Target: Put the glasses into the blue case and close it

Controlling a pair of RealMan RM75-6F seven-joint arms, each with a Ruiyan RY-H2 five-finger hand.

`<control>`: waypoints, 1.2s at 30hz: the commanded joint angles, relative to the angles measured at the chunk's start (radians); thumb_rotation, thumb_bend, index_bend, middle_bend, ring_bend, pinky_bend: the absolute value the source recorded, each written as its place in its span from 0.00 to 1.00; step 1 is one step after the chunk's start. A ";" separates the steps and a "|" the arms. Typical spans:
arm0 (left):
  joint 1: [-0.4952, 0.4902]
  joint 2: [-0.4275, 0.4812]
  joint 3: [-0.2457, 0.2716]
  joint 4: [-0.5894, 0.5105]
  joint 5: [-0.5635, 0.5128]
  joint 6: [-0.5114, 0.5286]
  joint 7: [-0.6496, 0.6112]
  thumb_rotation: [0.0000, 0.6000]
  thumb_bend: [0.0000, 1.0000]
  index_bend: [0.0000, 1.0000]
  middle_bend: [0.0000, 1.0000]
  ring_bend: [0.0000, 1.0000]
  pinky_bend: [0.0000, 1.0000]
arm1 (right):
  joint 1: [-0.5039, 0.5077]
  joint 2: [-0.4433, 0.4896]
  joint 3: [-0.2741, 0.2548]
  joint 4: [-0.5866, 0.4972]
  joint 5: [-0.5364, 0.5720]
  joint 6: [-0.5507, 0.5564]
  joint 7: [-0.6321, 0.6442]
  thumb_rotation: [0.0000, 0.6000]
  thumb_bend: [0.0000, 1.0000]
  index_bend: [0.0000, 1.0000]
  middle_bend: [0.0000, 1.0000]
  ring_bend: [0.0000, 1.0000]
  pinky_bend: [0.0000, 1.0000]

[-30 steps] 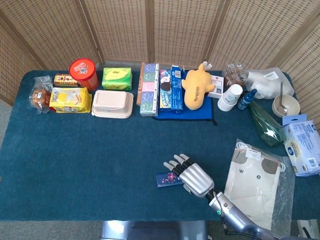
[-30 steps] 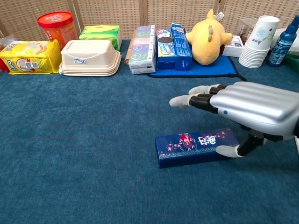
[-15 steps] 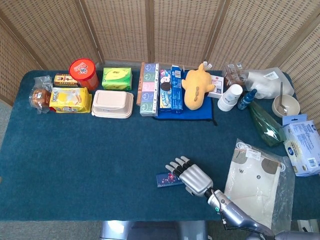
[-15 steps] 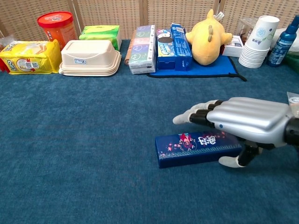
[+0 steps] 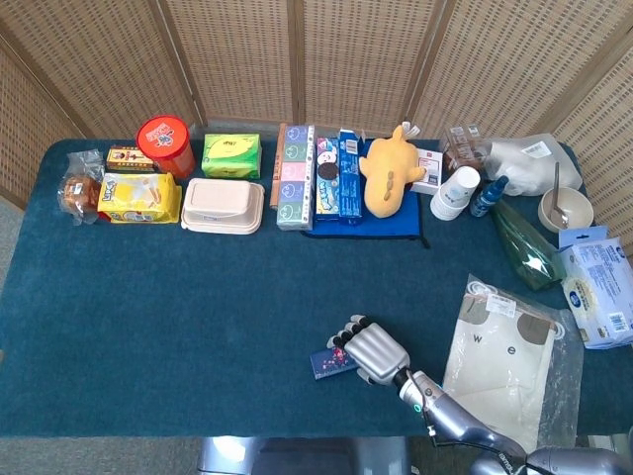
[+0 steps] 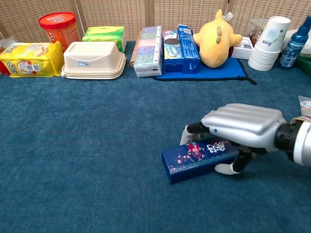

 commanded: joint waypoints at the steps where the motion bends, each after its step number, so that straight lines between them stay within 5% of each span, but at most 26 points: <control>1: -0.003 -0.003 -0.001 0.001 -0.005 -0.009 0.003 0.98 0.29 0.13 0.09 0.00 0.00 | 0.008 -0.020 0.018 0.029 0.023 0.005 0.044 1.00 0.29 0.55 0.47 0.37 0.30; 22: -0.039 0.013 -0.020 -0.074 -0.020 -0.053 0.078 0.97 0.29 0.13 0.09 0.00 0.00 | 0.078 -0.019 0.113 0.197 0.078 0.014 0.203 1.00 0.28 0.52 0.45 0.33 0.27; 28: -0.044 0.016 -0.022 -0.089 -0.026 -0.061 0.100 0.98 0.29 0.13 0.09 0.00 0.00 | 0.084 -0.034 0.113 0.264 0.099 0.029 0.190 1.00 0.28 0.29 0.27 0.12 0.12; 36: -0.054 0.022 -0.031 -0.115 -0.058 -0.090 0.138 0.98 0.29 0.12 0.09 0.00 0.00 | 0.065 0.031 0.114 0.194 0.113 0.070 0.188 1.00 0.30 0.10 0.16 0.03 0.08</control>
